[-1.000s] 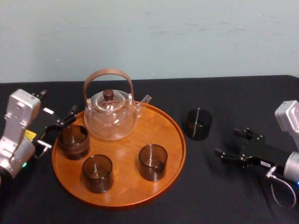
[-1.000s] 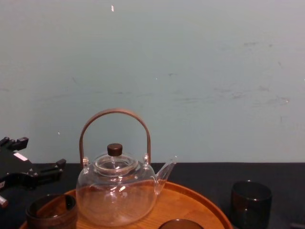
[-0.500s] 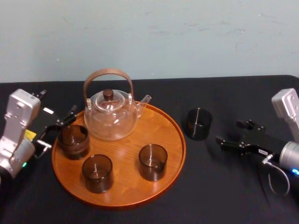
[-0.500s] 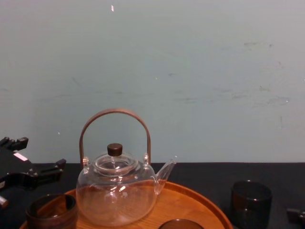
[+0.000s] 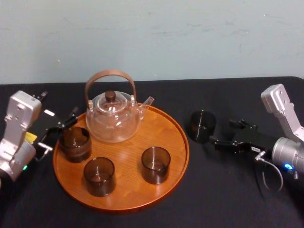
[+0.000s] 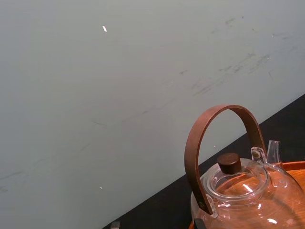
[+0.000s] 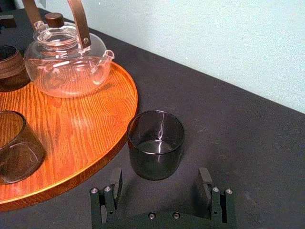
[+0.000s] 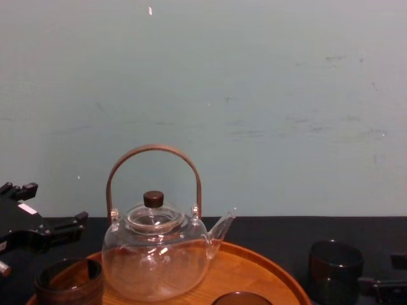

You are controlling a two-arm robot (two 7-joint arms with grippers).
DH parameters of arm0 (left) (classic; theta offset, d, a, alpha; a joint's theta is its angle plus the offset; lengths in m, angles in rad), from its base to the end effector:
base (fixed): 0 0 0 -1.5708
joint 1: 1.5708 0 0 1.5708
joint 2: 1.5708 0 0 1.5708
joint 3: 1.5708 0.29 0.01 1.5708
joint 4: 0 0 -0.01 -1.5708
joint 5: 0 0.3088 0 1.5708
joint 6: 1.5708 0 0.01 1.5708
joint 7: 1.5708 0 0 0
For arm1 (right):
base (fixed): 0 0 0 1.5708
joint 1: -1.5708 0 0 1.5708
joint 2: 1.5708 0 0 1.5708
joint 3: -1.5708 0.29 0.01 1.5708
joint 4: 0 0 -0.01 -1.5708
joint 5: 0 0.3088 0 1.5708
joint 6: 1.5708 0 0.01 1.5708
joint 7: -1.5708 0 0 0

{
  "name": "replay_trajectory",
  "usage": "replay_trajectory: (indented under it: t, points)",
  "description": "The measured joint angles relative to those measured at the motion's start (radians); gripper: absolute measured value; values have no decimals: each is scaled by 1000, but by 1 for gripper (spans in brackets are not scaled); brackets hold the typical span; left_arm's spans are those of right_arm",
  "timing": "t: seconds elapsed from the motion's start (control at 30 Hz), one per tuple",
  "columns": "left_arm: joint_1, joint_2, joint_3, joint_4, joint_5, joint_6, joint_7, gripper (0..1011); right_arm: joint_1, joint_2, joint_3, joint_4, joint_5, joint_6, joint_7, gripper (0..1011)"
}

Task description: Pick up the glass from the table and place it on the tray.

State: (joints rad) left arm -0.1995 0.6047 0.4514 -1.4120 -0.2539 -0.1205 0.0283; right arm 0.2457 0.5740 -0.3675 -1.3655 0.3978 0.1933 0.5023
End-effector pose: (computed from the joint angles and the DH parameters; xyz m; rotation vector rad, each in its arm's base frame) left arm 0.3581 0.0827 -0.3023 0.3045 -0.2850 1.2480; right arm 0.3791 -0.1020 -0.2869 -0.3844 0.1313 -0.8767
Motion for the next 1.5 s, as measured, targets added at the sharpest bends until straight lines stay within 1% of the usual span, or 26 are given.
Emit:
replay_trajectory:
  t: [0.4, 0.7, 1.5]
  points:
    - [0, 0, 0, 0, 0, 0, 0, 1001, 78, -33, -44, 73, -23, 3, 33, 1002]
    - [0, 0, 0, 0, 0, 0, 0, 1001, 123, -59, -70, 122, -38, -2, 45, 1002]
    - [0, 0, 0, 0, 0, 0, 0, 1002, 207, -120, -96, 238, -63, 0, 50, 1002]
